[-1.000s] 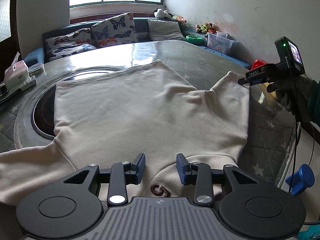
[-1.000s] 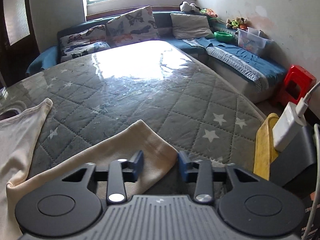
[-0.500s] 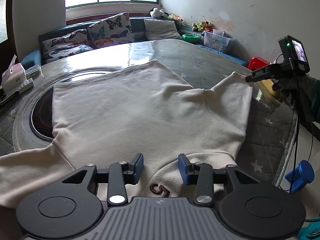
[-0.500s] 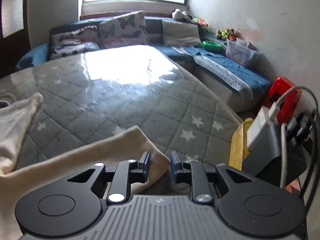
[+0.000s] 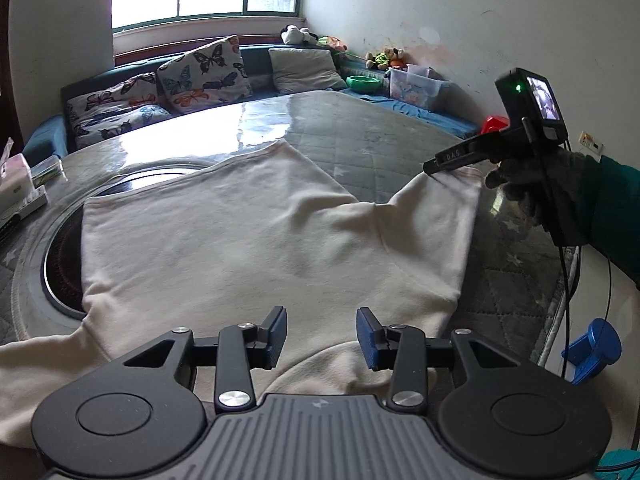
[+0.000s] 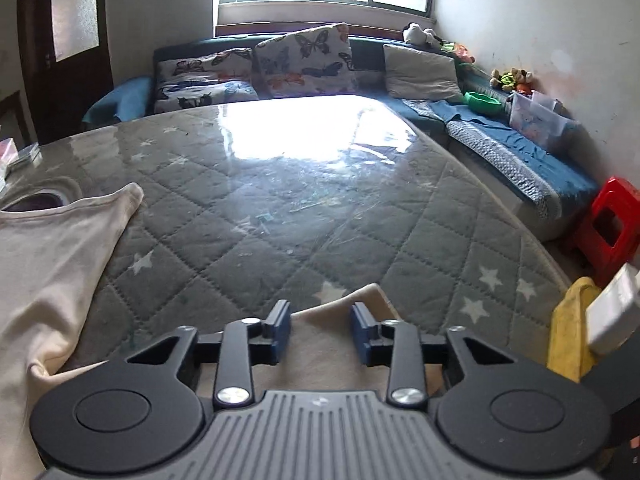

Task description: Fold clothes

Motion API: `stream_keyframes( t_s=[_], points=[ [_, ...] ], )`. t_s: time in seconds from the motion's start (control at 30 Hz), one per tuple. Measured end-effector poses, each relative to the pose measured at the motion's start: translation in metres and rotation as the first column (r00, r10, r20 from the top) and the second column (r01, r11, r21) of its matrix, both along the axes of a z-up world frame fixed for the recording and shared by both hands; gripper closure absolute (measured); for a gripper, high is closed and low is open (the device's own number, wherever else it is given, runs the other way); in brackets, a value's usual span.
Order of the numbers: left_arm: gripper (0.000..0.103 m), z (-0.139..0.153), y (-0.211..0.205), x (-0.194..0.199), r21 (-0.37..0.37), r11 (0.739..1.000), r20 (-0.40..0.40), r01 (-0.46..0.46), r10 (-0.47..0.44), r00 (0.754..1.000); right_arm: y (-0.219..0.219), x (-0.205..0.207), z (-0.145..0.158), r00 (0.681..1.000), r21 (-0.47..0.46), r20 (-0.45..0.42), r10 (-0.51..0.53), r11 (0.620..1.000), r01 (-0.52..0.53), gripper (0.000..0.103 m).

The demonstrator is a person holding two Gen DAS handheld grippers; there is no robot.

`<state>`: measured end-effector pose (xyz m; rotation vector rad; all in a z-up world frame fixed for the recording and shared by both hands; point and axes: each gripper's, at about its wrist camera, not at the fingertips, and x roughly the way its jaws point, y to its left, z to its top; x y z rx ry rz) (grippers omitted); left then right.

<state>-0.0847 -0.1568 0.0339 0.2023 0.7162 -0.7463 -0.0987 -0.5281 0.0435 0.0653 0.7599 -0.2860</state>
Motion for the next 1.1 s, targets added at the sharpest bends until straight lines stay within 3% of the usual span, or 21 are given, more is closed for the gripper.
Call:
stream_keyframes(
  t_s=[0.3,0.5,0.6,0.73,1.1],
  points=[
    [0.061,-0.001,-0.02,0.002,-0.016,0.999,0.003,0.033,-0.033,0.999,-0.021,-0.041,0.0,0.992,-0.017,-0.022,-0.122,0.992,0.121,0.056],
    [0.061,-0.005,-0.027,0.002,-0.007,0.999,0.001,0.032,-0.032,0.999,-0.041,-0.05,-0.01,0.982,0.094,0.003,-0.189,0.978,0.188,0.056],
    [0.061,-0.005,-0.029,0.002,-0.004,0.999,0.002,0.034,-0.033,0.999,-0.041,-0.052,-0.011,0.982,0.096,0.017,-0.189,0.978,0.187,0.065],
    [0.06,-0.005,-0.034,0.003,0.0,1.0,0.008,0.025,-0.025,1.0,-0.039,-0.054,-0.008,0.987,0.097,0.022,-0.158,0.983,0.155,0.095],
    [0.059,-0.017,-0.056,-0.005,0.045,0.997,0.027,0.064,-0.066,0.997,-0.023,-0.069,0.038,0.985,0.066,0.146,-0.088,0.995,0.079,0.096]
  ],
)
